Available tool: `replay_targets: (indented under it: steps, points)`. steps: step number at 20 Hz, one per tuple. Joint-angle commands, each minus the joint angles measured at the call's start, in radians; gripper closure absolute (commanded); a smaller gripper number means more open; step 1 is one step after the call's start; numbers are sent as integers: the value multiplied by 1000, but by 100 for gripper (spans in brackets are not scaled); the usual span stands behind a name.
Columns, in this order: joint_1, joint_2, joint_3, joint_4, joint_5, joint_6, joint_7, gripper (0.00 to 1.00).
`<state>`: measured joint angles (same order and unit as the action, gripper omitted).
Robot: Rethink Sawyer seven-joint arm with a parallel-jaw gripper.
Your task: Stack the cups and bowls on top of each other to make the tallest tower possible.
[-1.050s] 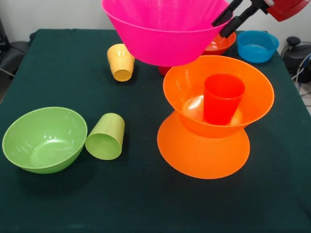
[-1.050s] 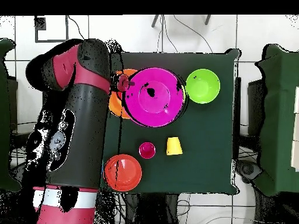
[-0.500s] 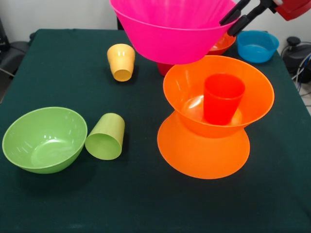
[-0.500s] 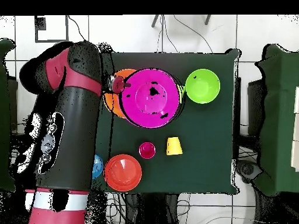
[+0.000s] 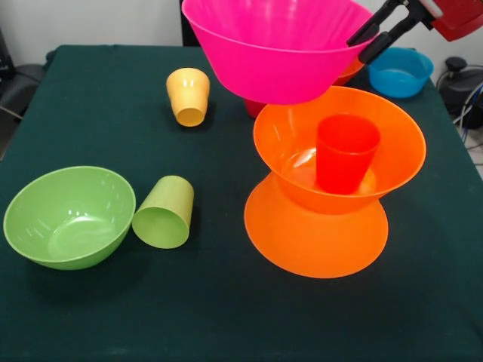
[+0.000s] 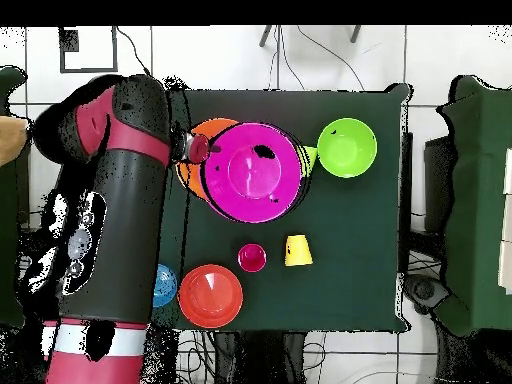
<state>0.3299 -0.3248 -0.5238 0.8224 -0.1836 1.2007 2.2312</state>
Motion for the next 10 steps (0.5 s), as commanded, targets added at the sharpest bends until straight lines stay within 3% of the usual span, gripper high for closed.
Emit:
replay_targets:
  steps: [1,10]
  points:
    - [6,-1,48,-7,18,-46,189,100]
    - [4,-6,50,-4,21,-37,179,100]
